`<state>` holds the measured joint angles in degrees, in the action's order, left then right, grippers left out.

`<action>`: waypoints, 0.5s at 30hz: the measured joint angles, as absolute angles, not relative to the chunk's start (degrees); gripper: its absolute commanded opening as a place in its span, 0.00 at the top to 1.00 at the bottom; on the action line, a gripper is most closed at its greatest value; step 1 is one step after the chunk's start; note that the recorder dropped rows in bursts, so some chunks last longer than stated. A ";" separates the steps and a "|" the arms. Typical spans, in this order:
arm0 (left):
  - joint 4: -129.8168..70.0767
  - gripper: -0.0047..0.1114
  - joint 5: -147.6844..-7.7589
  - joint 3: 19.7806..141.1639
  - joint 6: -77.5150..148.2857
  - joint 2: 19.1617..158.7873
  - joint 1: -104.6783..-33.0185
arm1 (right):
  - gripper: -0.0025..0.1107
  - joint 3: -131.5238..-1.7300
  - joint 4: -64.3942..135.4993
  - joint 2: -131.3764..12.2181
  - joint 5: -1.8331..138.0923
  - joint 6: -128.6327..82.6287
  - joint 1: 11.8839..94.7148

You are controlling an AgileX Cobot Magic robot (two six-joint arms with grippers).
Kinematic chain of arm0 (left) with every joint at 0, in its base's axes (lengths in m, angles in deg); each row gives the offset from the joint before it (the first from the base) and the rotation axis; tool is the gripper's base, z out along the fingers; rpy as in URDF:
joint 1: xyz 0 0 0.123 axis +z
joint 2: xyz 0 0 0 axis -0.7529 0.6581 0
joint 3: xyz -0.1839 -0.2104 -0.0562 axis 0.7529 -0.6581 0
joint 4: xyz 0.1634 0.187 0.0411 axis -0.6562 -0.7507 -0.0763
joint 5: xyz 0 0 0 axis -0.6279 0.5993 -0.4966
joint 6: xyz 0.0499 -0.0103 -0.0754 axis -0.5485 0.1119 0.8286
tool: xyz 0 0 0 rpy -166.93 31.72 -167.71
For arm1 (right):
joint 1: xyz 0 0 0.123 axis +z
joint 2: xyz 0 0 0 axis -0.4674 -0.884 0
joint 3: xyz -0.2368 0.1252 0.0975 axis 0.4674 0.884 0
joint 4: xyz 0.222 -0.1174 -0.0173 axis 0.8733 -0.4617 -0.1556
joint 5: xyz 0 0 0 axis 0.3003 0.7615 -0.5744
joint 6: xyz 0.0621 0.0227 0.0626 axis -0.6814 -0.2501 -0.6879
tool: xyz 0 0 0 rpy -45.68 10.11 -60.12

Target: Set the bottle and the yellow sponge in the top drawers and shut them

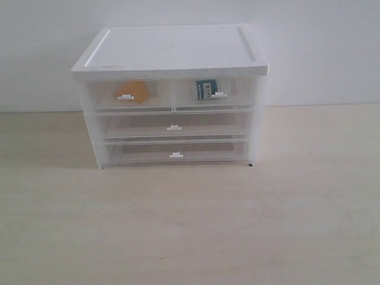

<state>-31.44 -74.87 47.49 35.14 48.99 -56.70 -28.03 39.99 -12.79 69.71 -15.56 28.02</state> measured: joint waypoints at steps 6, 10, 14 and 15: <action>-31.12 0.92 -75.10 41.00 39.63 35.43 -56.70 | 0.98 -22.88 41.26 -0.39 71.91 -16.87 28.02; -31.12 0.92 -75.20 39.30 39.95 28.70 -56.70 | 0.98 -22.60 41.71 5.28 76.47 -19.02 28.02; -31.12 0.92 -75.20 38.15 42.41 22.55 -56.70 | 0.98 -22.51 41.85 9.26 79.91 -19.66 28.02; -30.99 0.92 -75.08 38.02 43.07 21.29 -56.70 | 0.98 -22.38 41.85 9.86 80.26 -19.66 28.02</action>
